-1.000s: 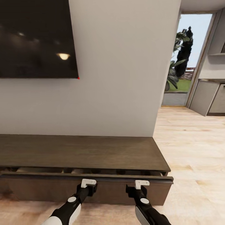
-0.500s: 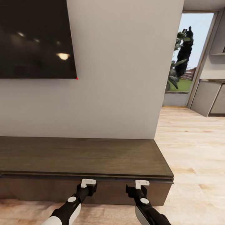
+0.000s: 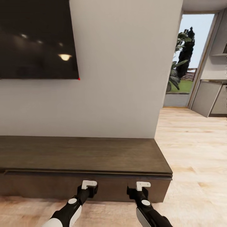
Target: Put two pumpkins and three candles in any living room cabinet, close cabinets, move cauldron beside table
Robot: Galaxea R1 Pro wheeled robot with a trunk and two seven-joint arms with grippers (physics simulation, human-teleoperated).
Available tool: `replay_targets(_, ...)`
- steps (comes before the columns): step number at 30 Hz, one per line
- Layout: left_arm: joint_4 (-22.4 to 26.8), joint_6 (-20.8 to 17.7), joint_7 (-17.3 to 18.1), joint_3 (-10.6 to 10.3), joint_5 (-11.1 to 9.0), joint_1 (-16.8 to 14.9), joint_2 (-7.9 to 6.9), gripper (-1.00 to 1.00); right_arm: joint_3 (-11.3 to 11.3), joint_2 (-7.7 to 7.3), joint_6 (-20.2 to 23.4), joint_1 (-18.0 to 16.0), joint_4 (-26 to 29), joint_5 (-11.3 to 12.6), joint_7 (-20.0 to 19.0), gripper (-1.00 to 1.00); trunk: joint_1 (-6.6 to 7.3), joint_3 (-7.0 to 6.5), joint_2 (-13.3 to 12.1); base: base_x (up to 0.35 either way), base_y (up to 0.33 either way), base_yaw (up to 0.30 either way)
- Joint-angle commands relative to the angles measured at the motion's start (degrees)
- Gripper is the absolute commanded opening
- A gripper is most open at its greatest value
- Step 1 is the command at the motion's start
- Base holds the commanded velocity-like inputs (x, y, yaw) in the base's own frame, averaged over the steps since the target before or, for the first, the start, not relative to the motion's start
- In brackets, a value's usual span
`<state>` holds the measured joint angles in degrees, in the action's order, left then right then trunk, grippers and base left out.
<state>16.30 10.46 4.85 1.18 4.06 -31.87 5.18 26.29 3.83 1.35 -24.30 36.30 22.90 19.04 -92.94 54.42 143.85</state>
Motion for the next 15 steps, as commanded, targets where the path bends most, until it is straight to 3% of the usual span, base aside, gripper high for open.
replay_targets(1, 0.0, 0.2, 0.1, 0.1, 0.4, 0.0, 0.01, 1.00, 0.3, -0.05, 0.1, 0.0, 0.1, 0.4, 0.5, 1.00, 0.05, 0.05, 0.0, -0.309, 0.000, 0.000)
replay_targets(15, 0.0, 0.2, 0.1, 0.1, 0.4, 0.0, 0.01, 1.00, 0.4, 0.07, 0.1, 0.0, 0.1, 0.4, 0.5, 1.00, 0.05, 0.05, 0.0, -0.333, 0.000, 0.000)
